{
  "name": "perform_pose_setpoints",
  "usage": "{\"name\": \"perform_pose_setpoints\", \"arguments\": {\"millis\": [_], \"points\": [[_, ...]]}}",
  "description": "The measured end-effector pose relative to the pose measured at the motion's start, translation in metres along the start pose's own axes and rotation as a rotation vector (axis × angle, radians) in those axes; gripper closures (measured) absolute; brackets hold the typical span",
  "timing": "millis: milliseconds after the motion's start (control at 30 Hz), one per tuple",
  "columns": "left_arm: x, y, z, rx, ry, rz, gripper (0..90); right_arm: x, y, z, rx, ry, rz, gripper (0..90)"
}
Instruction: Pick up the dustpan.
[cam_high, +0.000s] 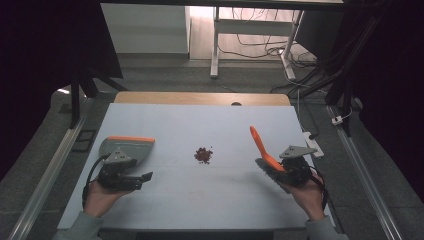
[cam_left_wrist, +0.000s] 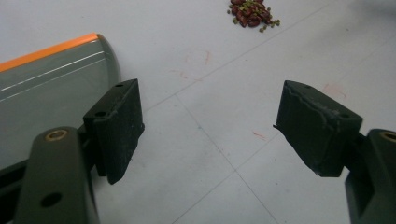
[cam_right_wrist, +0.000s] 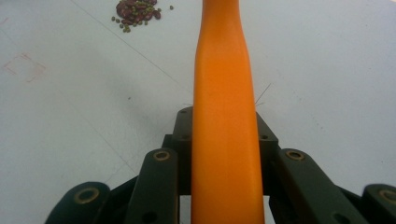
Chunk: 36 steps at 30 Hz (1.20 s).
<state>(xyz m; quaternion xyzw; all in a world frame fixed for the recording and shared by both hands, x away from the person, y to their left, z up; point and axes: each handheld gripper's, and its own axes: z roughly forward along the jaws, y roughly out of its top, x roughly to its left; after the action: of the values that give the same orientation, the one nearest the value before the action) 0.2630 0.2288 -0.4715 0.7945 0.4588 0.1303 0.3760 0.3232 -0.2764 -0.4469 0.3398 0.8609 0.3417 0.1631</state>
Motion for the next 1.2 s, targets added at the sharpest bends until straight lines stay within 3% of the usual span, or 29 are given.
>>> {"name": "perform_pose_setpoints", "arguments": {"millis": [100,167,300,433,500,600,833,933,1200], "points": [[0.001,0.006,-0.001,0.014,-0.006,-0.033,24.0,-0.002,-0.001,-0.001,-0.007,0.007,0.005,70.9],[0.001,0.011,0.000,0.045,0.014,-0.056,23.9,-0.003,-0.001,0.000,-0.008,0.006,0.000,70.9],[-0.001,0.021,-0.002,0.071,0.034,-0.054,23.0,-0.003,0.000,0.000,-0.015,0.017,-0.002,70.9],[0.002,0.028,-0.011,0.050,0.059,-0.065,21.4,-0.004,0.000,-0.001,-0.017,0.019,-0.001,70.9],[0.005,0.026,-0.015,0.044,0.085,-0.082,20.7,-0.004,0.000,-0.001,-0.013,0.013,-0.005,70.9],[0.010,0.024,-0.016,0.060,0.087,-0.123,22.5,-0.006,0.001,-0.001,-0.011,0.005,-0.006,70.9],[0.018,0.024,-0.025,0.072,0.133,-0.139,21.4,-0.008,0.002,-0.002,-0.011,-0.009,0.007,70.9],[0.025,0.020,-0.028,0.111,0.169,-0.154,19.8,-0.008,0.001,-0.001,-0.004,-0.005,0.005,70.9],[0.043,0.010,-0.036,0.131,0.221,-0.228,17.4,-0.007,0.001,0.004,0.011,0.003,0.003,70.9]]}}
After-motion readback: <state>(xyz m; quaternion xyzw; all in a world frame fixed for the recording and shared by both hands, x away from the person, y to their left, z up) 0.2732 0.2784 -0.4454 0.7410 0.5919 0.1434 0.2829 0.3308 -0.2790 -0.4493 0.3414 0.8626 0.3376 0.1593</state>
